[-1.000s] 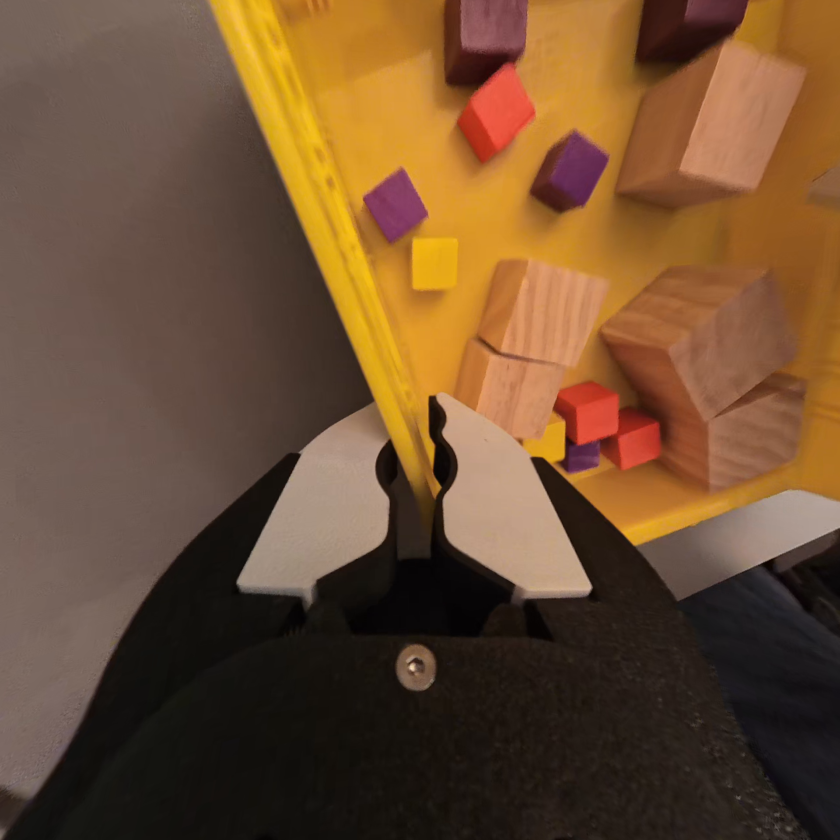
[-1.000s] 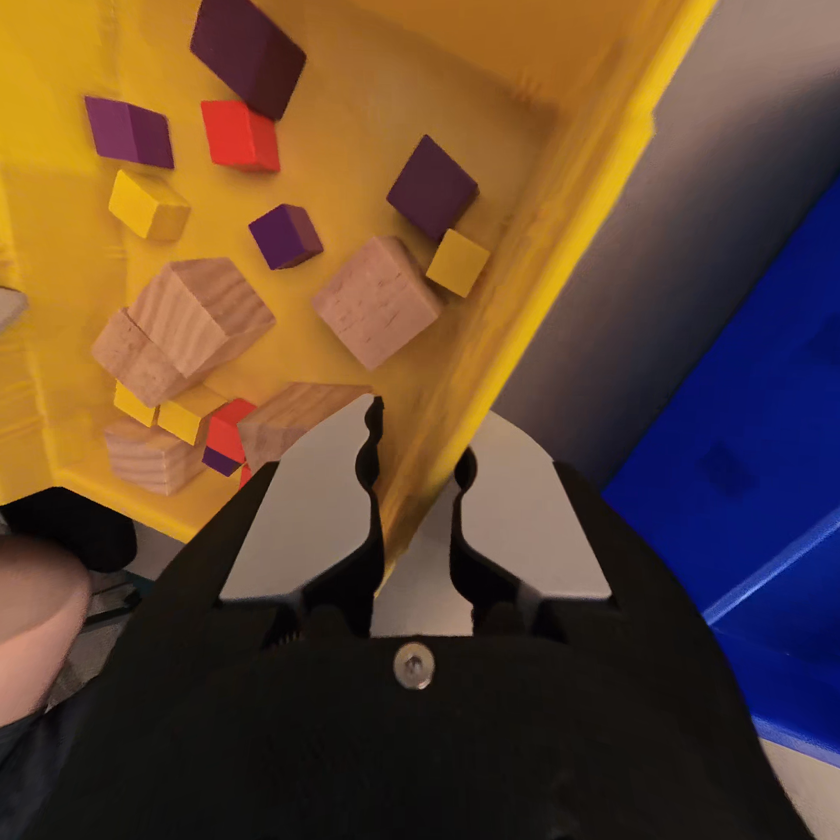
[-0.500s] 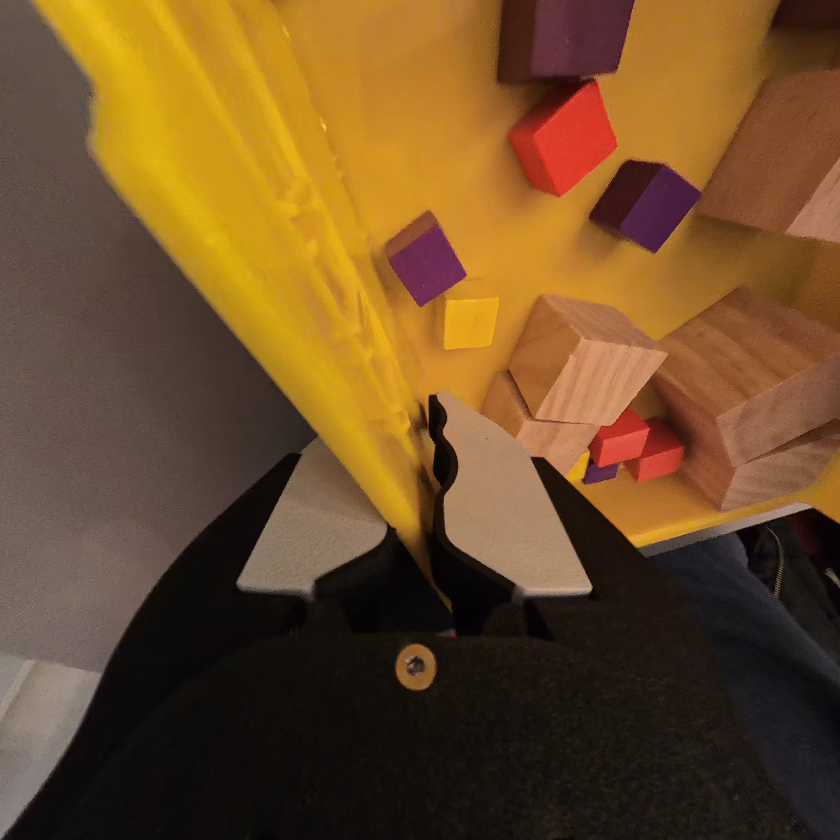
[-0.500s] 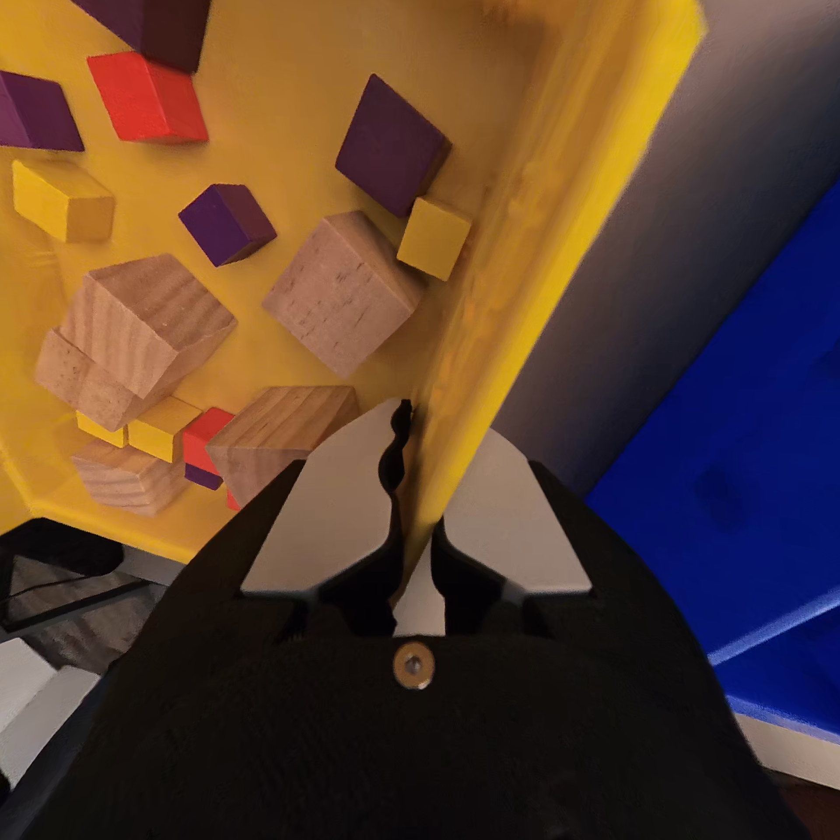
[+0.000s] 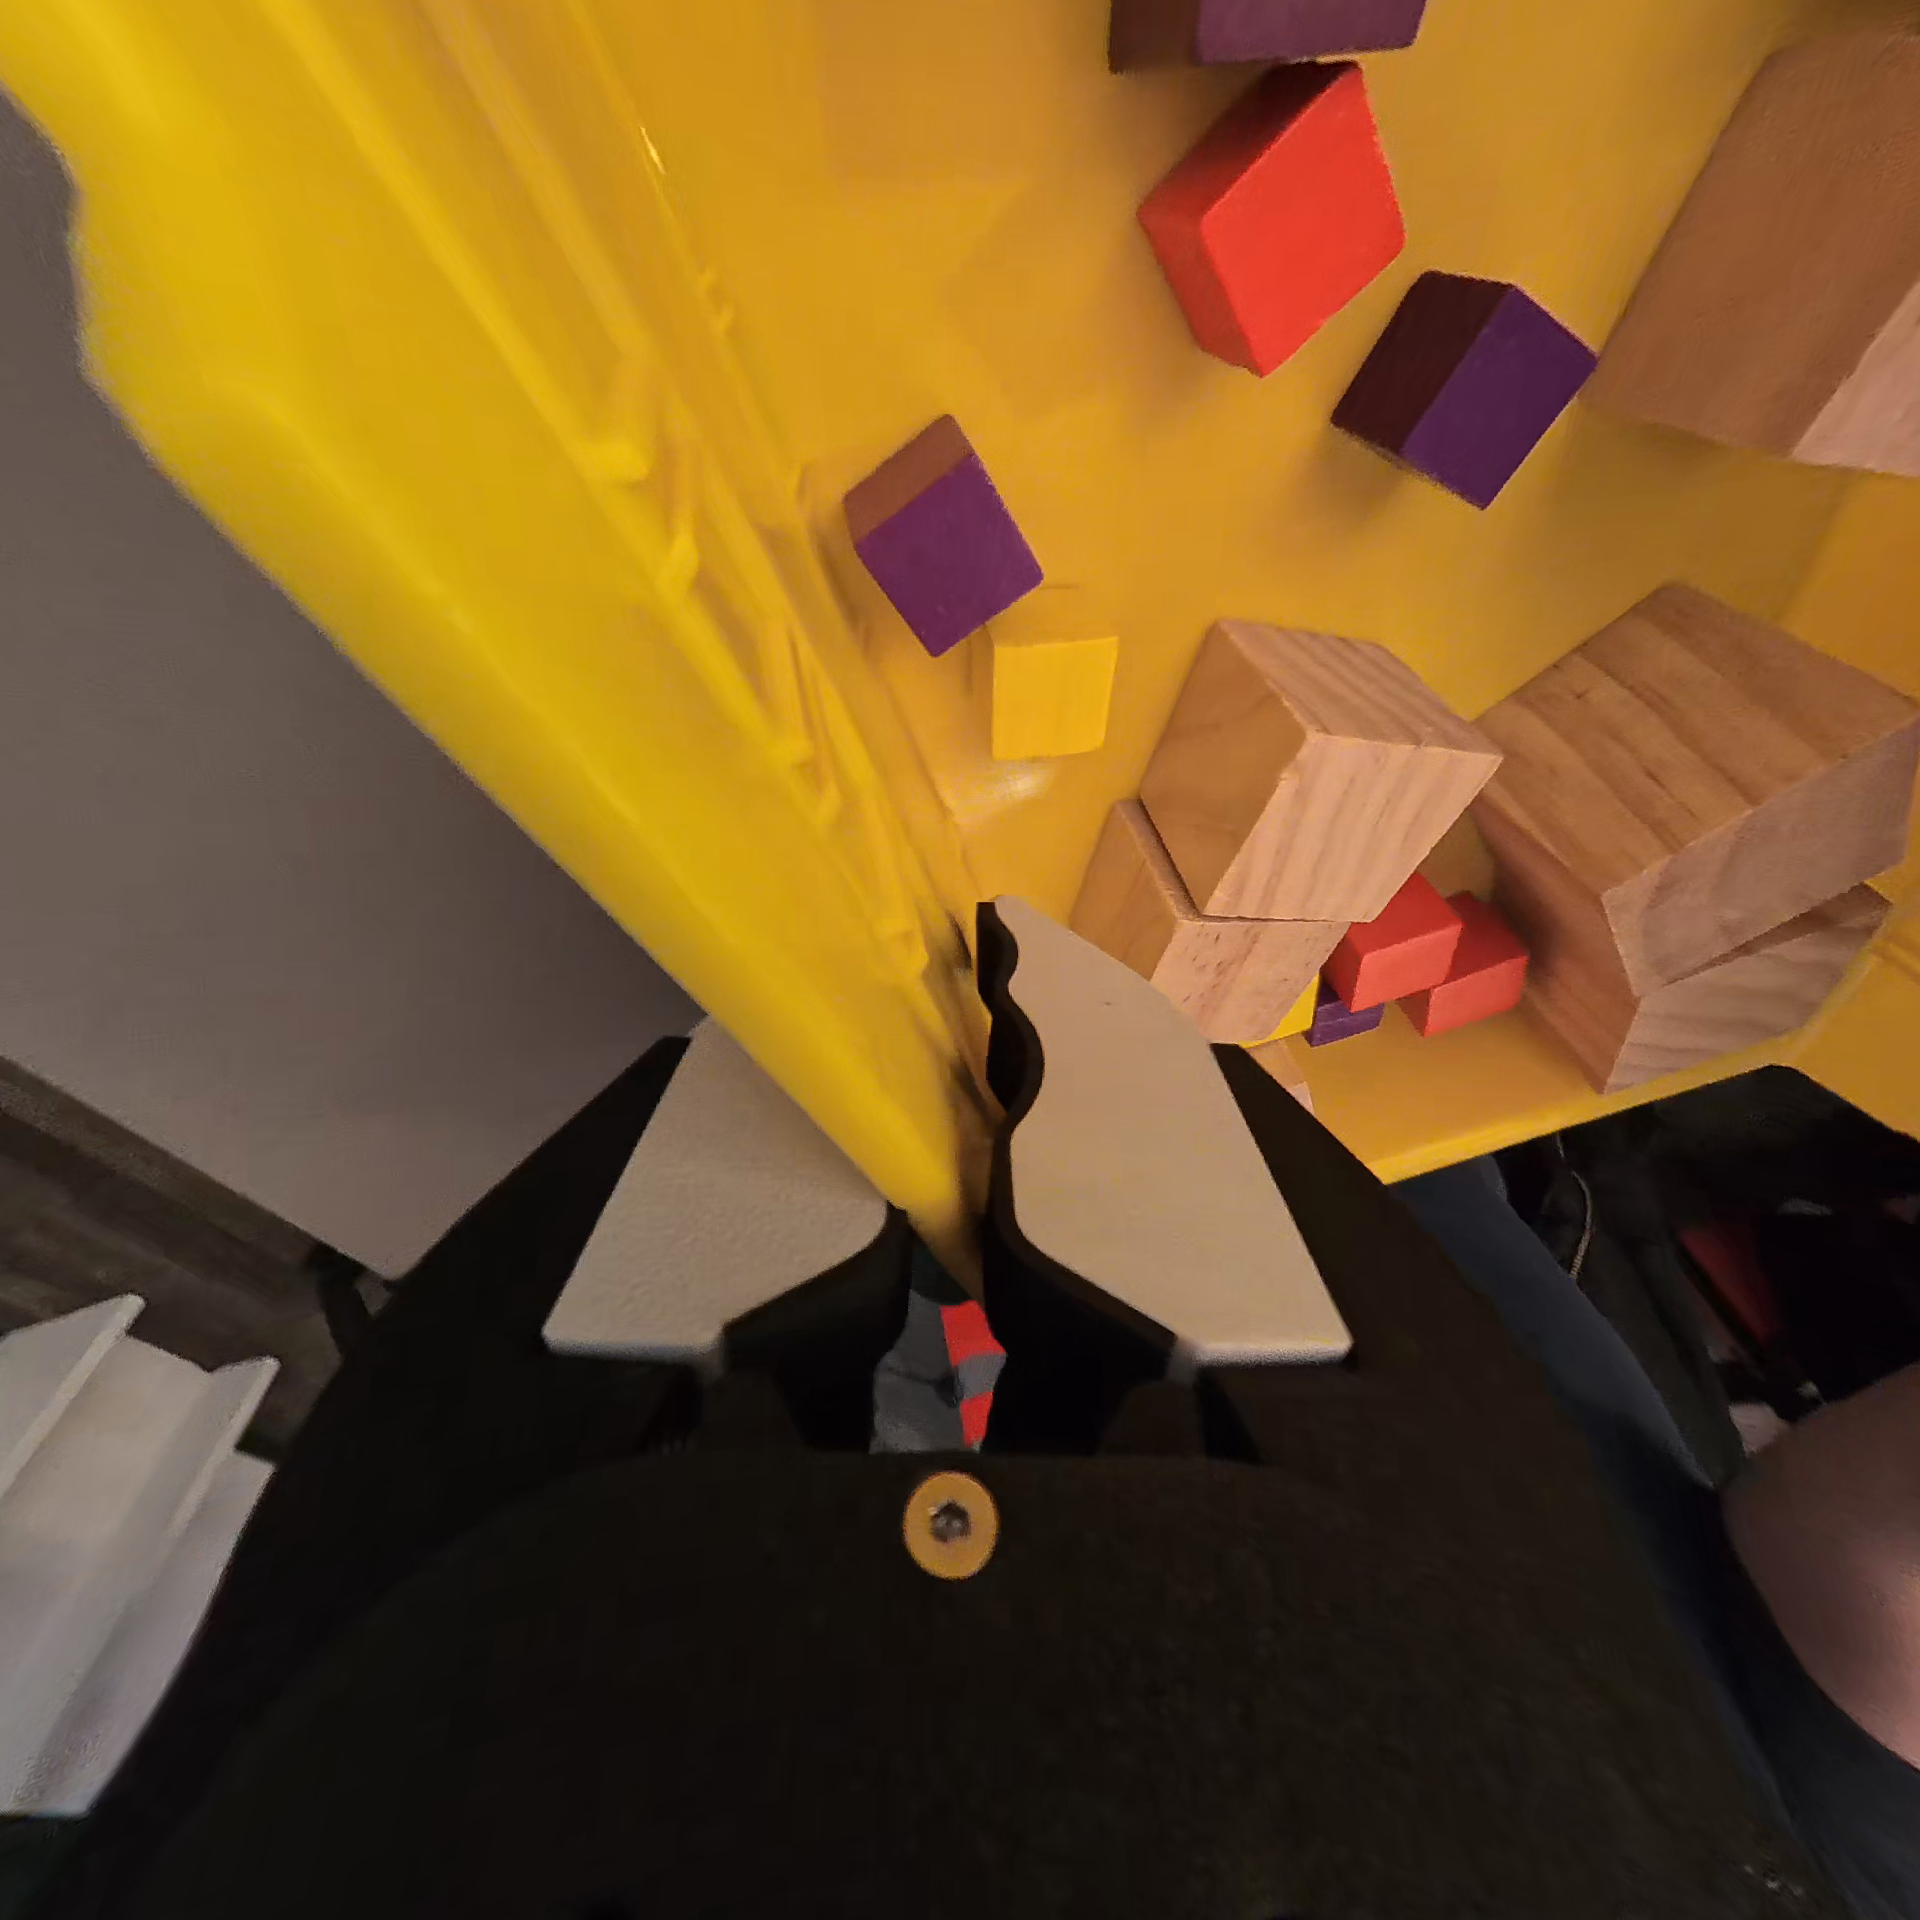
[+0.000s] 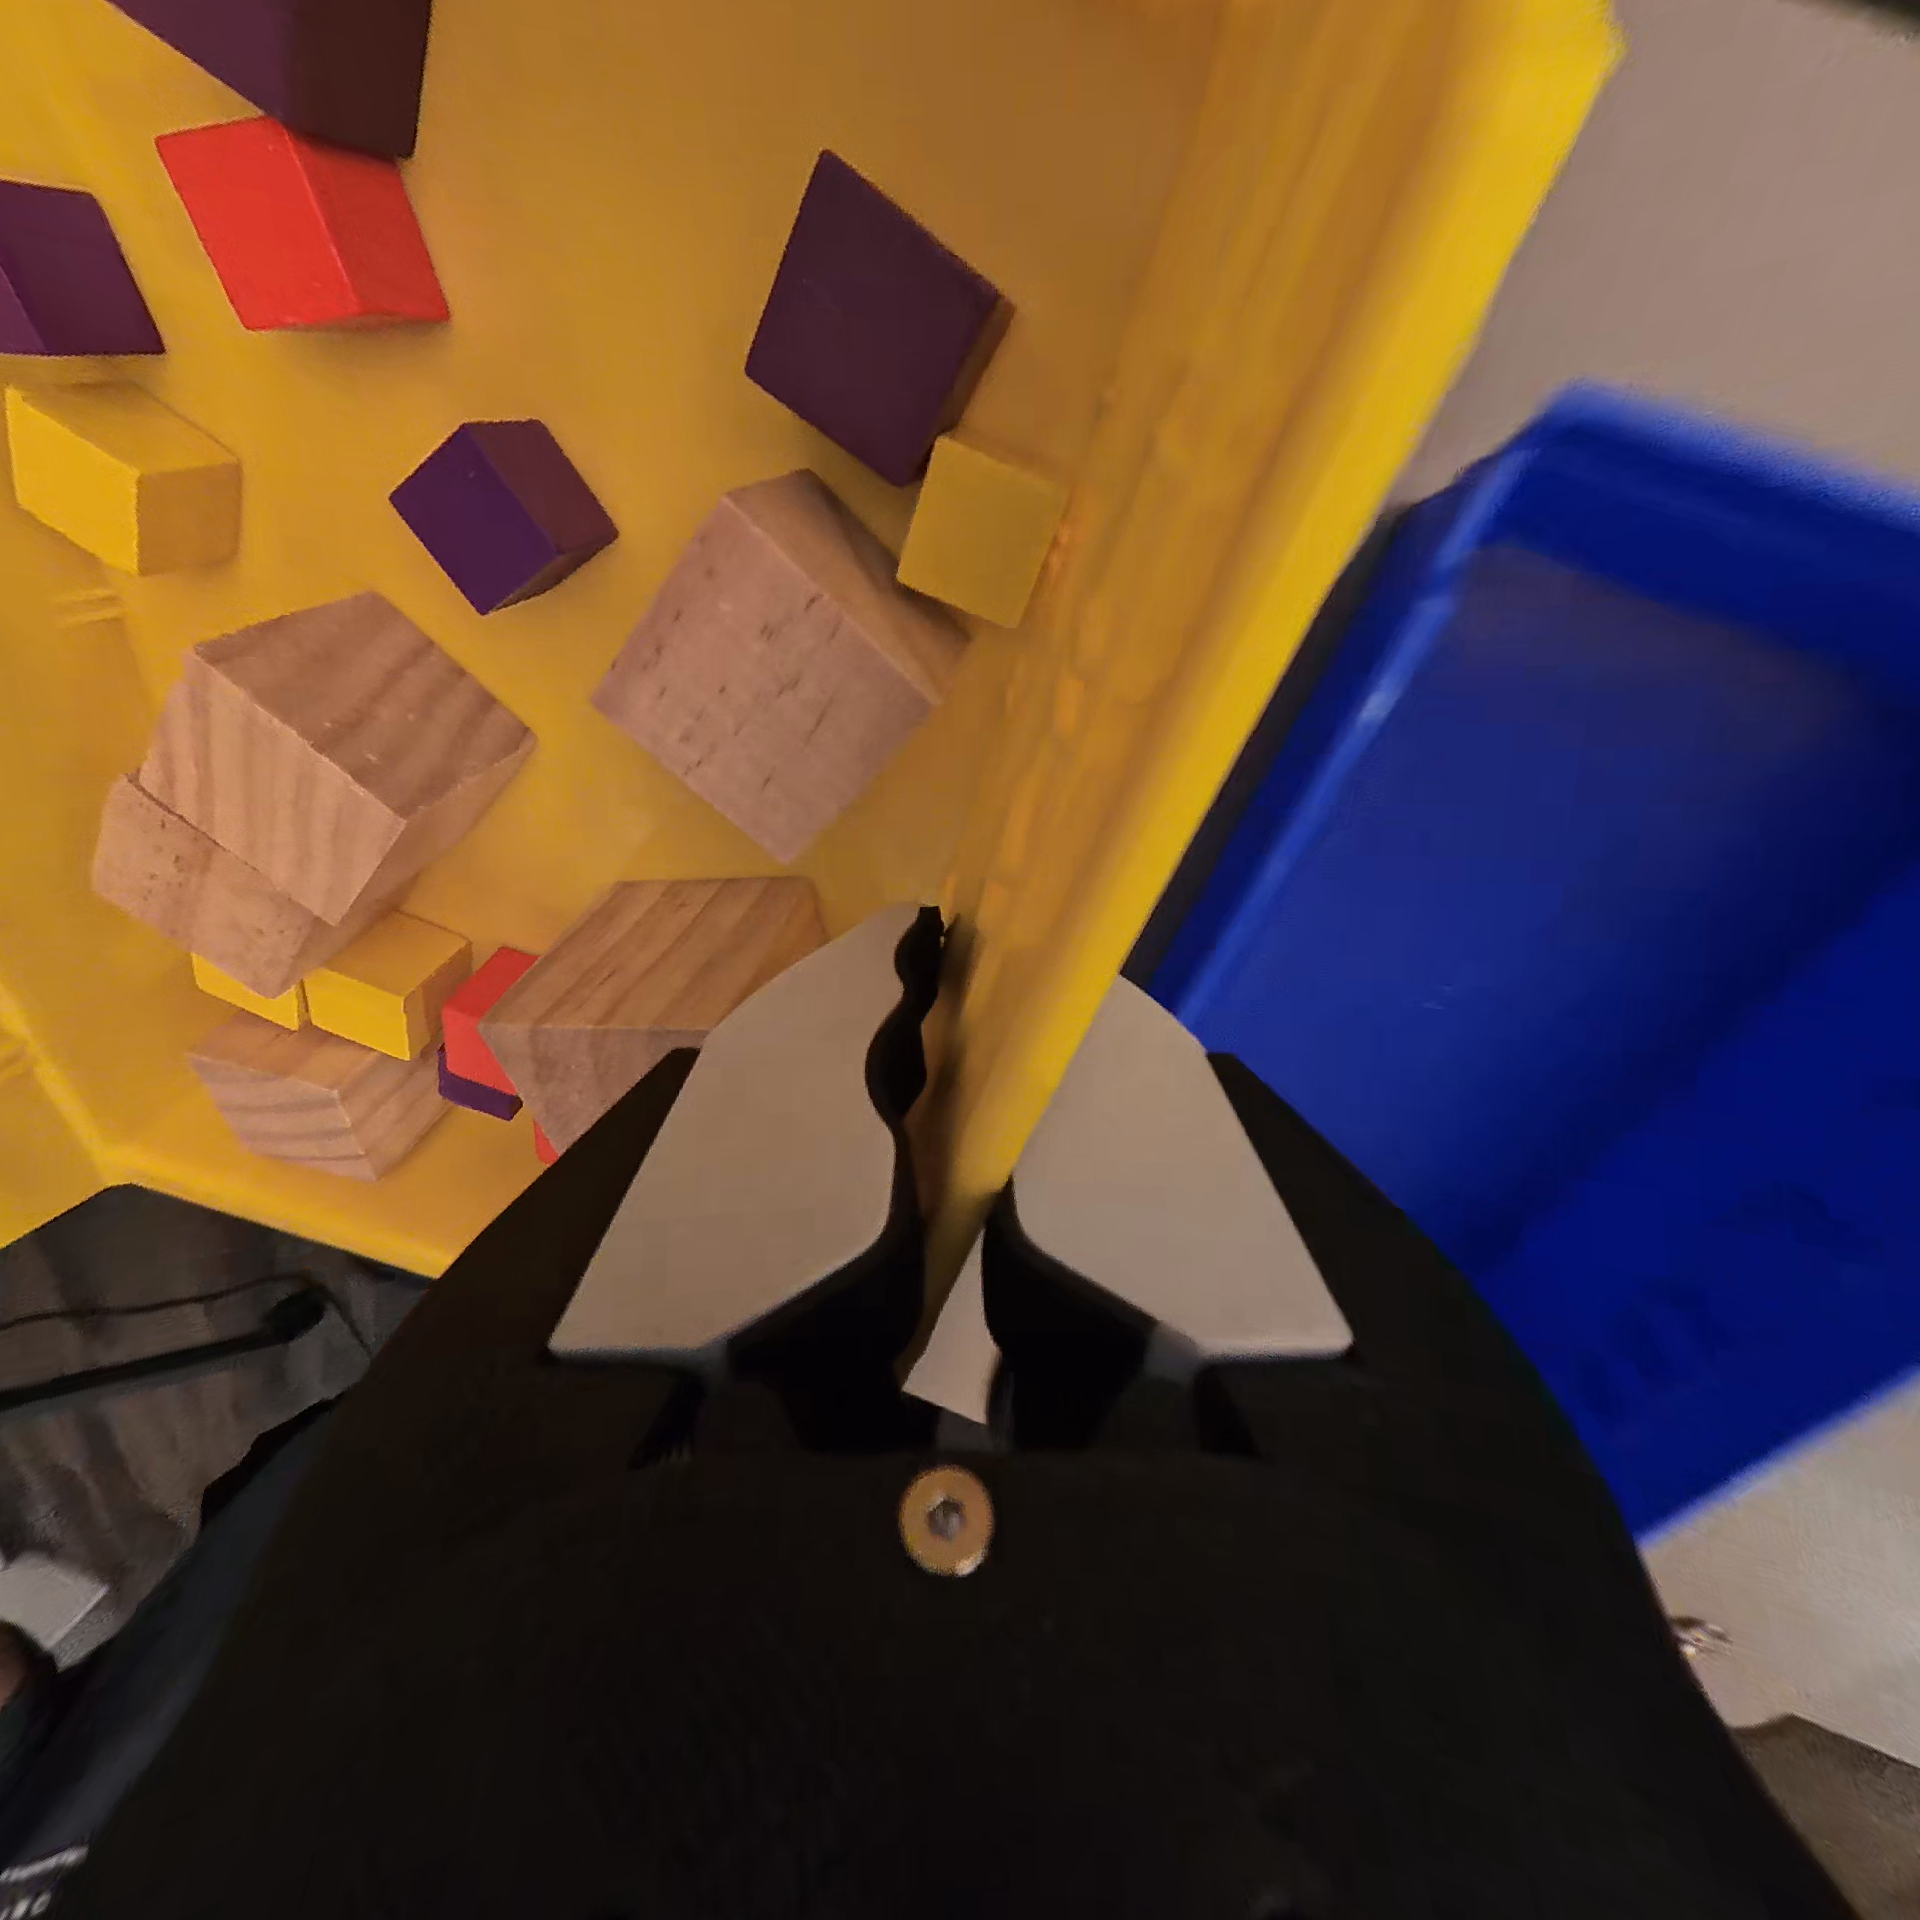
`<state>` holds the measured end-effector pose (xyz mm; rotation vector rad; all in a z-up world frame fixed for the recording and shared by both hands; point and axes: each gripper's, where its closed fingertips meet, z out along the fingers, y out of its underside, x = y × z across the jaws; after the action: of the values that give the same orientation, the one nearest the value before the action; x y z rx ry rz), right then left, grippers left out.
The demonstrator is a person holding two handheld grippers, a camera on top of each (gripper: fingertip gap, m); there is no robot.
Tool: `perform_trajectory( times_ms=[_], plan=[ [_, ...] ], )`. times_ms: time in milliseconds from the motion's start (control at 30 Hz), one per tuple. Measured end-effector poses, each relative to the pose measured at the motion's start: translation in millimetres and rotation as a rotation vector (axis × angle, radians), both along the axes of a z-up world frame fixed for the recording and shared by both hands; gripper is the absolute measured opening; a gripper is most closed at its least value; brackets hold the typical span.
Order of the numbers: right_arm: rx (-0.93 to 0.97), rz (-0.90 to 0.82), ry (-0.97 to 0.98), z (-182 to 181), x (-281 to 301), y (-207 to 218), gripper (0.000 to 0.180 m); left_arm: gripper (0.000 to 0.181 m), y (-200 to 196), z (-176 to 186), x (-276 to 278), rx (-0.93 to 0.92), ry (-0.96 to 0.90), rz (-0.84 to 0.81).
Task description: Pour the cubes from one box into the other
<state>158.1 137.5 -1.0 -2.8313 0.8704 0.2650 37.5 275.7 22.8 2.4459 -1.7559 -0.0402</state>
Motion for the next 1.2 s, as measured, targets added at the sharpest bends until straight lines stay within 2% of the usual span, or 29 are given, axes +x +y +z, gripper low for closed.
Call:
perform_trajectory(
  times_ms=[133,233,400,533,667,867,1033,1200],
  plan=[
    [0.056,-0.053,-0.118,63.2,55.1,-30.1,0.006,0.009,-26.1,55.1,61.7,0.061,-0.125,-0.058],
    [0.061,-0.122,-0.206,90.8,100.7,-69.1,0.006,0.009,-59.3,71.1,114.8,0.056,-0.221,-0.112],
    [0.009,-0.207,-0.304,93.8,163.0,-142.0,0.005,0.01,-124.7,50.1,189.4,-0.057,-0.345,-0.19],
    [-0.012,-0.223,-0.45,91.1,198.6,-177.2,0.005,0.009,-156.0,28.5,234.1,-0.11,-0.483,-0.212],
    [0.002,-0.226,-0.576,93.3,218.3,-187.2,0.006,0.009,-163.3,23.3,260.1,-0.092,-0.602,-0.221],
    [0.059,-0.201,-0.796,116.2,231.2,-181.0,0.006,0.009,-157.4,35.0,279.4,-0.036,-0.823,-0.204],
    [0.068,-0.151,-1.0,136.6,224.7,-176.1,0.005,0.009,-155.8,37.6,282.3,-0.033,-1.018,-0.173],
    [0.079,-0.12,-1.125,144.0,212.5,-173.4,0.006,0.009,-155.0,36.8,276.5,-0.025,-1.144,-0.155]
  ],
)
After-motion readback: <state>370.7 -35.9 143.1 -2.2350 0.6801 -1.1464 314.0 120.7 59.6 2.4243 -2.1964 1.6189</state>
